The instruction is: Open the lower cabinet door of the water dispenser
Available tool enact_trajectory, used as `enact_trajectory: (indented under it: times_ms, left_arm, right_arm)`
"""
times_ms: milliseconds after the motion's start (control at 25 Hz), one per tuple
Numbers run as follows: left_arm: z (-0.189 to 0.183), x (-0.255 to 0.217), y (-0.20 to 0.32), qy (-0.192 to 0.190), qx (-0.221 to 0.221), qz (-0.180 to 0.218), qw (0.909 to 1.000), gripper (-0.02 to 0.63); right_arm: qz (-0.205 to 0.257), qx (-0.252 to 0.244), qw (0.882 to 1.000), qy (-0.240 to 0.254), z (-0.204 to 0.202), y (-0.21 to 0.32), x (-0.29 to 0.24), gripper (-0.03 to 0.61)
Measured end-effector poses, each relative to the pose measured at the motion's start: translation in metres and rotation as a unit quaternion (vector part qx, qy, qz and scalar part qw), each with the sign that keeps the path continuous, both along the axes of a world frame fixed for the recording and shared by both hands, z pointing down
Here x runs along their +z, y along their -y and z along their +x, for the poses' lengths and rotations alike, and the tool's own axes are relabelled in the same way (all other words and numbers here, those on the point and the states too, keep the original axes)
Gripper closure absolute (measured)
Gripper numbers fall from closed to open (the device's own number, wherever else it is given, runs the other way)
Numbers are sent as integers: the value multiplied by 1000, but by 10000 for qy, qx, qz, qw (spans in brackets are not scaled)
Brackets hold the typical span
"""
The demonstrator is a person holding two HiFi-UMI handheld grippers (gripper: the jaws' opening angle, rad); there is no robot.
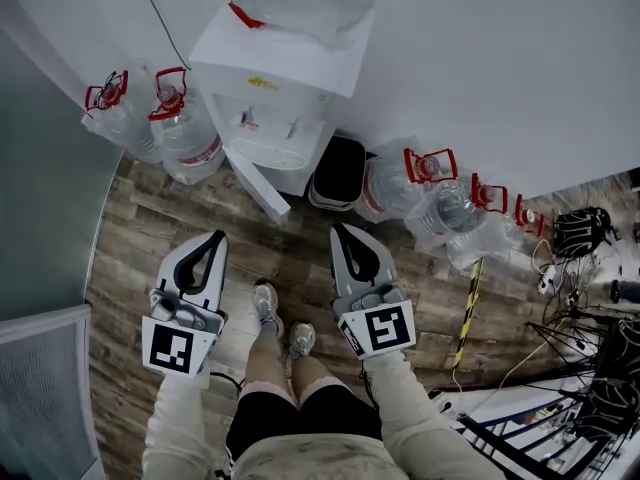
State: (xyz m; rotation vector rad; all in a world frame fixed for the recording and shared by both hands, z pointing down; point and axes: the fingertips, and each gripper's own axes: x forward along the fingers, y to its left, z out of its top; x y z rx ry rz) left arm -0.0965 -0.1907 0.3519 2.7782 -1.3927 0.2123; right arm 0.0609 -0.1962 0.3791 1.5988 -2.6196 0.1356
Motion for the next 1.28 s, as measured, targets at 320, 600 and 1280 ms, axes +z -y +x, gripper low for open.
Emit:
enact_trajectory:
  times_ms: [320,600,1280]
  left_arm:
    - [10,-78,-31,-27,87,384,9992,611]
    - [21,-130,-59,-23,33,490,9988,612]
    - [28,-219,-117,-231,-89,934,9953,611]
  right_arm:
    - [27,-33,9999,-105,12,-32,-68,569]
    - [97,51,9999,-36,29,-59,-121,569]
    - [499,90,9987,72,44,-115,-213,569]
